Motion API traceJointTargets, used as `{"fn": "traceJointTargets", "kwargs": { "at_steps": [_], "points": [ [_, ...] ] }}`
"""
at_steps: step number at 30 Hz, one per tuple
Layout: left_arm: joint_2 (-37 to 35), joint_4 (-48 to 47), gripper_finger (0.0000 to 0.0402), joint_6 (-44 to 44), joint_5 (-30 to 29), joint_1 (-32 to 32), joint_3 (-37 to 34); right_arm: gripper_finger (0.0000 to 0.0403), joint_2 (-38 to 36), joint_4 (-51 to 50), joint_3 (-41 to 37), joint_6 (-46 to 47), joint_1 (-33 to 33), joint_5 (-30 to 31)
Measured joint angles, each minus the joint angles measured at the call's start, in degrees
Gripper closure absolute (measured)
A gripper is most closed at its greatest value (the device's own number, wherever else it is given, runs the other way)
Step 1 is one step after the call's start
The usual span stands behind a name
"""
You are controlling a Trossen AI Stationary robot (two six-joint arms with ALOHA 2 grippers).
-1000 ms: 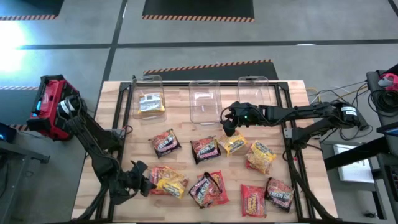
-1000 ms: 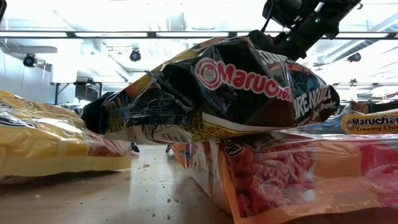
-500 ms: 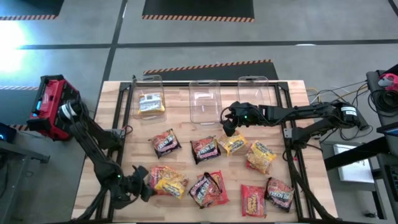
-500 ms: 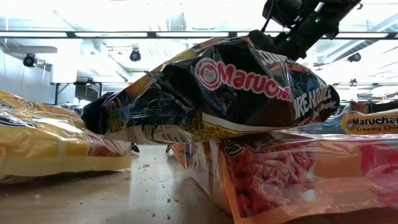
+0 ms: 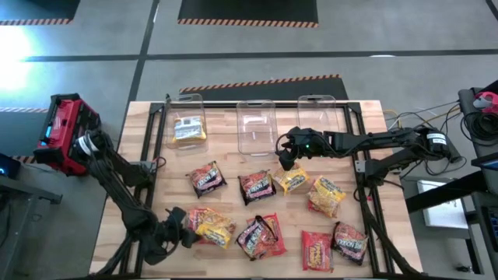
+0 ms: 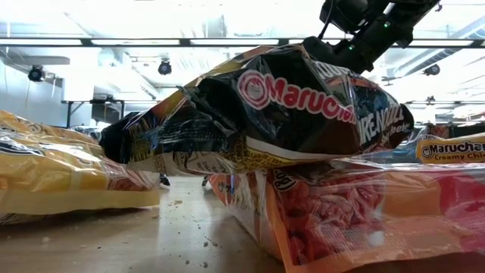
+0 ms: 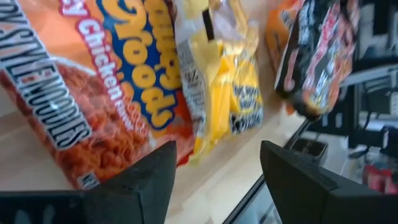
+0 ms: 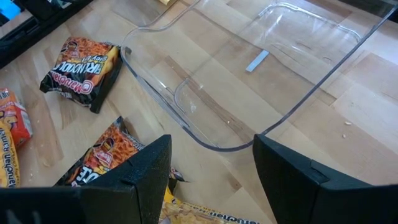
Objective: Sort Maruchan noodles
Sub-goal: Put the yellow noodle pack into the left transparent bin
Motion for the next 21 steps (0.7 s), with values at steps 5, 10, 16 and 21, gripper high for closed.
{"fn": "traceJointTargets", "kwargs": {
  "at_steps": [5,10,16,21],
  "points": [
    [1.61,0.10,0.0187,-2.38,-2.01,0.18,0.00,0.0188,0.00,0.00,0.01,0.00,0.01,0.00],
    [4.20,2.82,0.0187,-3.24,-4.86,0.80,0.00,0.0188,0.00,-0.02,0.00,0.00,0.02,0.00],
    [8.03,7.11,0.0187,-2.15,-6.33,1.81,0.00,0.0188,0.00,-0.01,0.00,0.00,0.01,0.00],
    [10.82,9.80,0.0187,-2.18,-11.76,2.26,0.00,0.0188,0.00,0.00,0.00,0.00,0.01,0.00]
  ]
}}
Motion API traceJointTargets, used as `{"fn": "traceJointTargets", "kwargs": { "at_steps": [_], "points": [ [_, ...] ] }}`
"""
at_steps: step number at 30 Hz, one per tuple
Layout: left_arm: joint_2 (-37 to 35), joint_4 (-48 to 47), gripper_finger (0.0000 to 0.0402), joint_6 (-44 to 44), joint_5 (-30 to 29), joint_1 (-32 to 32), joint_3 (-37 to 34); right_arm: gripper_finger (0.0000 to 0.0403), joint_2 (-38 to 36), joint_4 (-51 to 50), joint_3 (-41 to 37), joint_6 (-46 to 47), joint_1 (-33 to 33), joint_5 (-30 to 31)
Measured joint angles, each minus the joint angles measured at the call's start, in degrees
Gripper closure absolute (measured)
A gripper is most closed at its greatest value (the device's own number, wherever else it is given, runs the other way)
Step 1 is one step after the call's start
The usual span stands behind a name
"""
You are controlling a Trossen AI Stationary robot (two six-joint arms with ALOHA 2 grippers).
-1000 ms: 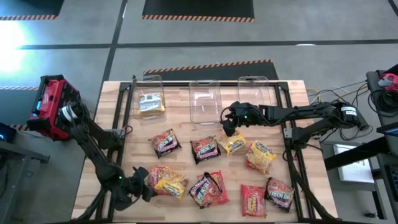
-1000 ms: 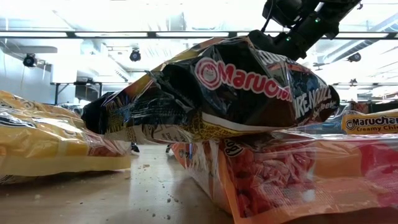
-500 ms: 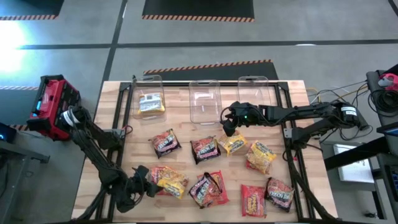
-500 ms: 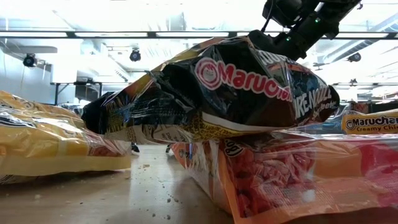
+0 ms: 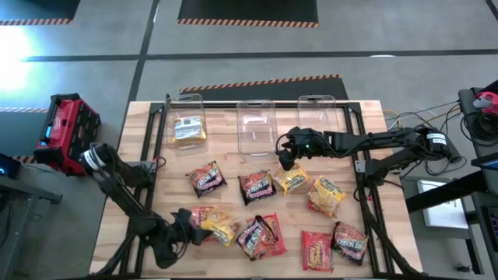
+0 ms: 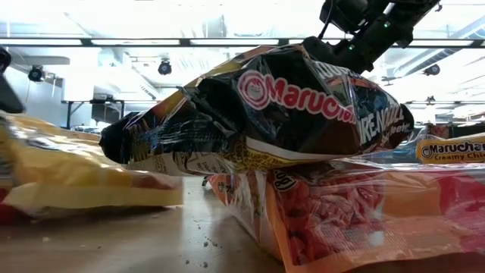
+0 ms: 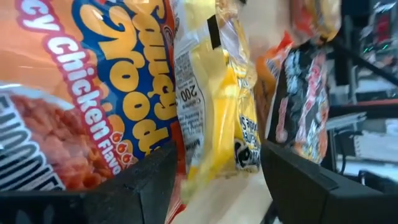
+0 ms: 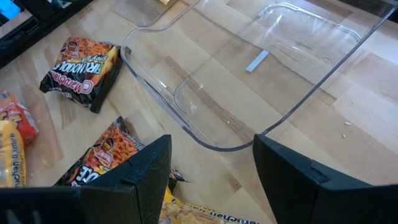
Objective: Sort Maruchan noodles
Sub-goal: Put the yellow noodle pack into the left transparent bin
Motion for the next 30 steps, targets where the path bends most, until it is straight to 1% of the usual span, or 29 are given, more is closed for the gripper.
{"fn": "traceJointTargets", "kwargs": {
  "at_steps": [3,8,12,15,22,25,30],
  "points": [
    [0.78,0.20,0.0193,0.04,-3.36,0.00,0.00,0.0188,0.00,0.00,0.00,0.00,0.01,0.00],
    [1.32,0.28,0.0217,1.51,-6.41,0.60,-0.02,0.0188,0.00,0.00,0.00,0.00,0.01,0.00],
    [1.34,0.67,0.0237,3.02,-6.56,1.43,-0.02,0.0188,0.00,0.00,0.00,0.00,-0.01,0.00],
    [1.34,1.70,0.0245,4.56,-6.56,2.10,-0.02,0.0188,0.00,0.00,0.00,0.00,-0.01,0.00],
    [1.37,2.64,0.0246,7.39,-4.23,4.36,-0.02,0.0188,0.00,0.00,0.00,0.00,-0.01,0.00],
    [1.43,4.21,0.0246,10.47,-3.11,5.47,-0.04,0.0188,0.00,-0.02,0.01,0.00,0.01,0.00],
    [1.43,7.47,0.0246,16.37,-3.22,7.31,-0.04,0.0188,0.00,0.00,0.00,0.00,0.00,0.00]
  ]
}}
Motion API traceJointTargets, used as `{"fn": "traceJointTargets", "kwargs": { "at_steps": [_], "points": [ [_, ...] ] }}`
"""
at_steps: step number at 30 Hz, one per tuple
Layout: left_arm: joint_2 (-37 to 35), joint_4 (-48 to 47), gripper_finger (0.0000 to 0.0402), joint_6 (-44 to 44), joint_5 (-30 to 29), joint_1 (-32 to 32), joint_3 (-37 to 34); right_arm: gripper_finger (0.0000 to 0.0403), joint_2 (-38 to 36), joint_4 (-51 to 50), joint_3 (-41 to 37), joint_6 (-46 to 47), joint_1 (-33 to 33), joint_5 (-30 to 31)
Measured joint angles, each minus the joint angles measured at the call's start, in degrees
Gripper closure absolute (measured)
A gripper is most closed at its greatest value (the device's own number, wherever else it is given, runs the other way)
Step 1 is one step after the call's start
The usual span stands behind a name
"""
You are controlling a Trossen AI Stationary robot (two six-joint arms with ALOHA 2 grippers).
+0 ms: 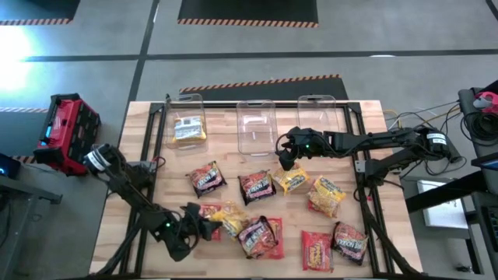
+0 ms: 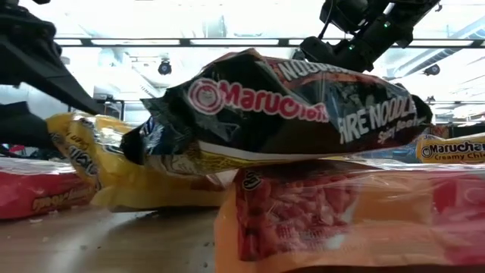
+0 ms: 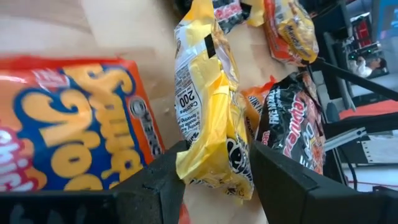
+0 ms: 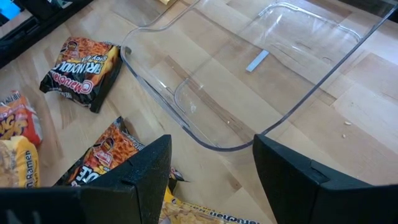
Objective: Sort Maruchan noodles
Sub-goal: Put the yellow noodle pack into the left transparent bin
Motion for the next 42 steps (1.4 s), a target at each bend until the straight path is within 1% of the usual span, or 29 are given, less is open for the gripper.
{"fn": "traceJointTargets", "kwargs": {
  "at_steps": [4,7,16,19,23,27,30,34,38,42],
  "points": [
    [0.04,0.18,0.0248,2.11,-0.21,1.23,0.00,0.0188,0.00,-0.02,0.00,0.00,0.01,0.00],
    [0.04,0.18,0.0260,3.22,-0.44,1.95,0.00,0.0188,0.00,-0.01,0.00,0.00,0.00,0.00],
    [0.04,-0.35,0.0350,5.41,-1.36,2.19,0.00,0.0188,0.00,0.00,0.01,0.00,-0.01,0.00],
    [-0.01,-0.93,0.0367,5.43,-2.61,2.21,0.00,0.0188,0.00,-0.02,0.00,0.00,0.01,0.00],
    [-0.31,-1.71,0.0378,5.45,-4.85,2.20,0.00,0.0188,0.00,-0.02,0.00,0.00,0.01,0.00],
    [-0.76,-2.22,0.0381,5.43,-5.74,2.19,0.00,0.0188,0.00,-0.02,0.00,-0.12,0.01,0.00],
    [-1.45,-2.99,0.0381,5.94,-6.23,2.19,0.00,0.0188,0.00,0.00,0.00,-2.46,0.01,0.00],
    [-3.36,-3.15,0.0382,10.87,-7.41,2.19,0.00,0.0188,0.00,-0.01,0.00,-3.56,0.00,-0.02],
    [-6.57,-3.31,0.0398,18.11,-8.24,2.25,0.00,0.0188,0.00,-0.02,0.00,-3.58,0.01,-0.02],
    [-9.25,-3.31,0.0401,23.26,-8.24,2.47,0.00,0.0188,0.00,-0.01,0.00,-3.58,0.01,-0.02]
  ]
}}
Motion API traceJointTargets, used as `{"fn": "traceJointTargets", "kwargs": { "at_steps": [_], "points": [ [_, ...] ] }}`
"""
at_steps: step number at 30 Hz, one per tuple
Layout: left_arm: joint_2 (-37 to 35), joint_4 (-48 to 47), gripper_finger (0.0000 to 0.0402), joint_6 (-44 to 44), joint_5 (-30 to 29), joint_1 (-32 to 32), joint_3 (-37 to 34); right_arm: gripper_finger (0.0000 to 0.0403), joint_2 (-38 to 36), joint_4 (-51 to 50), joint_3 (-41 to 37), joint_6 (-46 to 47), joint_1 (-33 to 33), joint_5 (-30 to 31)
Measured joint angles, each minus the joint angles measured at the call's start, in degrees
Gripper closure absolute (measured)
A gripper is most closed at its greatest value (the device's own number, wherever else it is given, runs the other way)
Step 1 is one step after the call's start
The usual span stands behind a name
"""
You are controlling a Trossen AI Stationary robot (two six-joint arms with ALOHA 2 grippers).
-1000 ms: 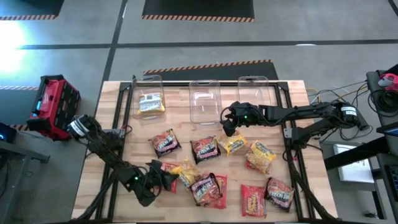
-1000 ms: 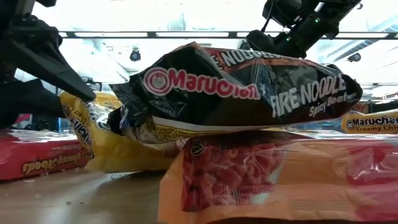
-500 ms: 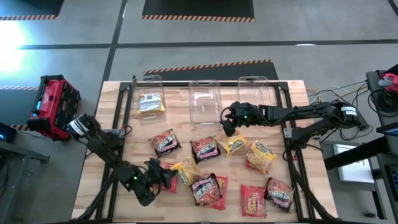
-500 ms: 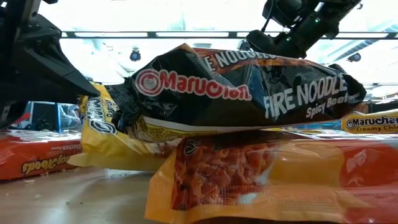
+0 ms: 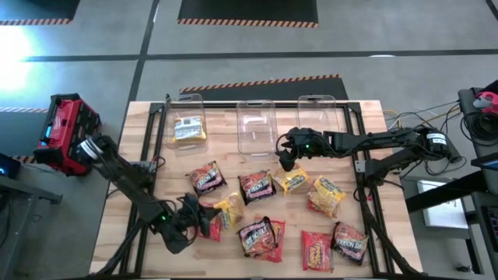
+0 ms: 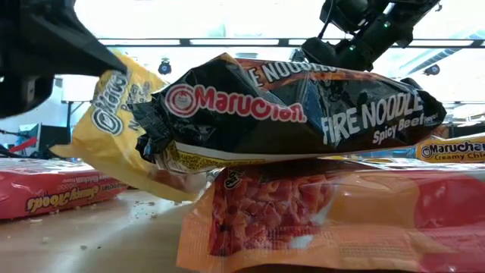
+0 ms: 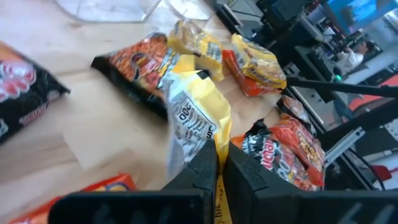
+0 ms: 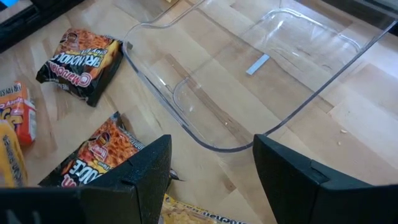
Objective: Sort Maruchan noodles
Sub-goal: Put the yellow noodle pack into the left transparent bin
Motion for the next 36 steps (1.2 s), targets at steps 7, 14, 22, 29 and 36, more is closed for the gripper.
{"fn": "traceJointTargets", "kwargs": {
  "at_steps": [7,14,22,29,36],
  "points": [
    [-0.91,-0.50,0.0401,2.83,0.68,0.55,0.00,0.0188,0.00,6.24,0.00,0.04,0.00,0.02],
    [-0.18,-0.82,0.0401,3.11,1.83,0.75,0.00,0.0188,-0.02,9.55,0.00,1.40,-0.10,0.17],
    [-0.11,-0.79,0.0402,4.66,1.84,0.86,0.00,0.0188,-0.07,9.06,0.00,-0.08,-0.26,2.97],
    [-0.06,-0.79,0.0402,5.10,1.84,1.05,0.00,0.0188,-0.04,8.97,0.00,-2.26,0.38,2.95],
    [-0.04,-0.77,0.0402,5.57,1.84,1.40,0.00,0.0188,-0.02,11.92,0.00,4.18,5.14,-13.99]
  ]
}}
